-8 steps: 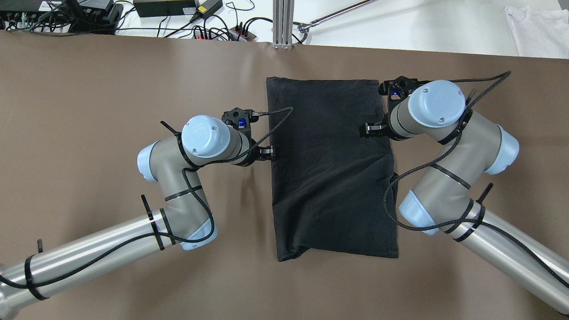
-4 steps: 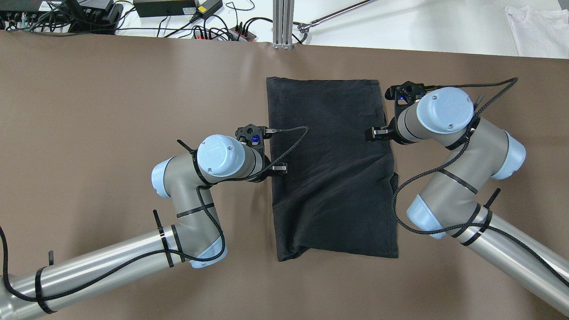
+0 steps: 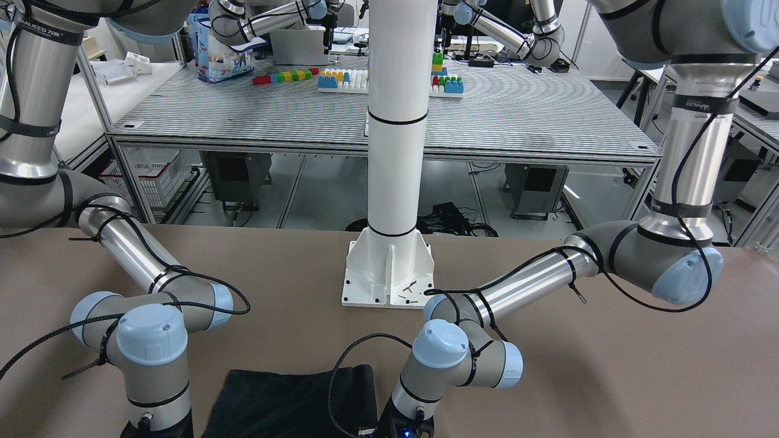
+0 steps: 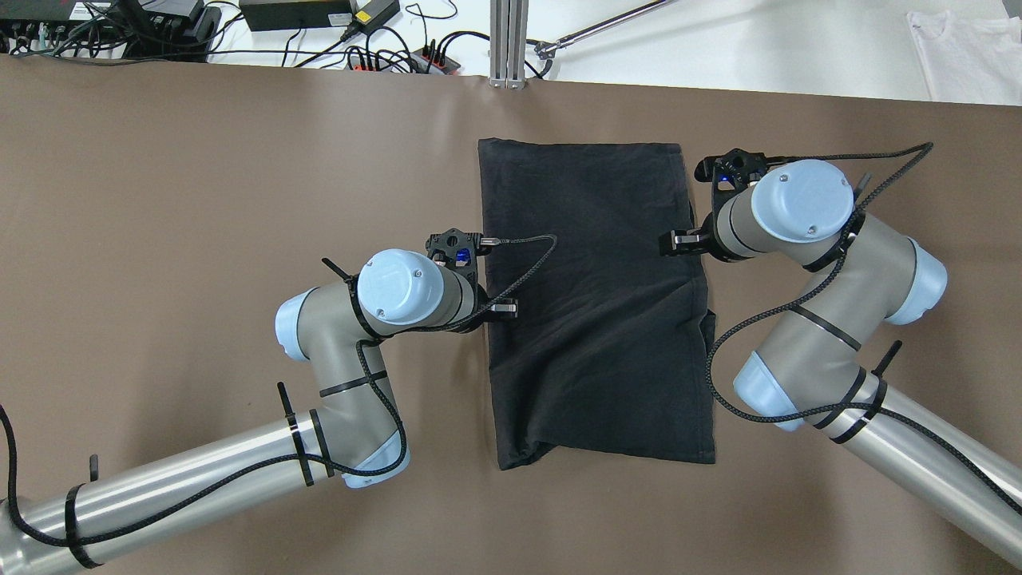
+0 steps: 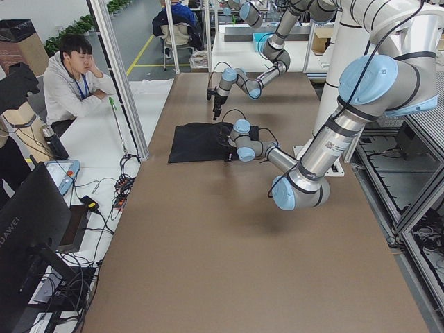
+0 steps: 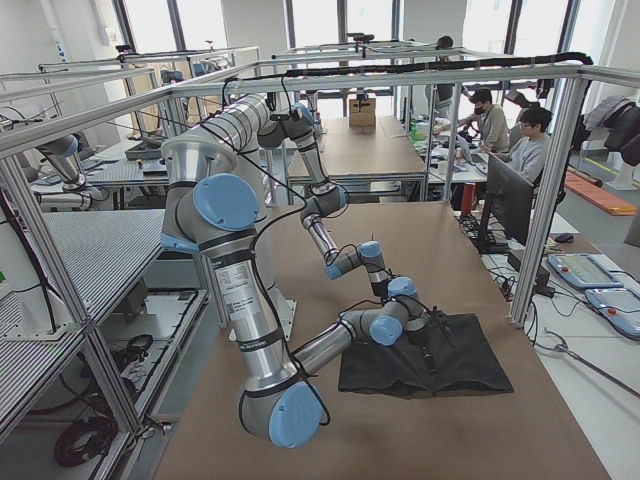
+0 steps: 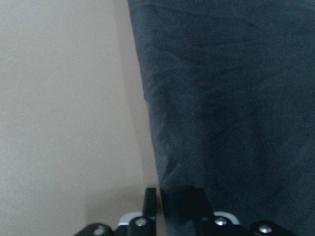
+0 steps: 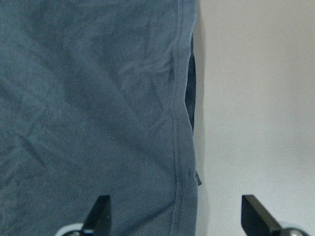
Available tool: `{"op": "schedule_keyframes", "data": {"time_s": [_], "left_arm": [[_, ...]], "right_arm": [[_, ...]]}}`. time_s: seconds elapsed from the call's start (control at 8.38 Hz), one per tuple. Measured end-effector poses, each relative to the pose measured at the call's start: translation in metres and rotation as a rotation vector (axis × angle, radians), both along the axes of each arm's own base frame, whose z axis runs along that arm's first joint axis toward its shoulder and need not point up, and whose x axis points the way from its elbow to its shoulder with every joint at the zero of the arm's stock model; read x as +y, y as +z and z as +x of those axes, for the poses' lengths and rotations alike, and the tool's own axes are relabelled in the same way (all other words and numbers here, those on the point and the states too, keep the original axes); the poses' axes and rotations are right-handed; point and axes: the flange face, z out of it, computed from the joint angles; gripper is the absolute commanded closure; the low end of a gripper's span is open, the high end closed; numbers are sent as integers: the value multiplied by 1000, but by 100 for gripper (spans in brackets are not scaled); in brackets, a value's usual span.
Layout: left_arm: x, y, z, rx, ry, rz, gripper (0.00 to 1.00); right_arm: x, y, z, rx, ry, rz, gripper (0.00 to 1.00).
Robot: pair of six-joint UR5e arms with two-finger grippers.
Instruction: Fold clothes
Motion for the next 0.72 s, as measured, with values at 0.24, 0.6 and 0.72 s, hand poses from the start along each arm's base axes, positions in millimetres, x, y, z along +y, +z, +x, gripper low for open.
{"op": "schedule_keyframes", "data": {"time_s": [0.24,0.6,0.72], "left_arm": [[1,-3,-1,5,-1,3,100],[-1,1,-11,8,-6,8,100],[2,15,-25,3,-3,19,100]], "right_arm": [[0,0,0,0,0,0,6],[1,0,0,-3,0,2,6],[1,-1,0,-3,-1,2,6]]}}
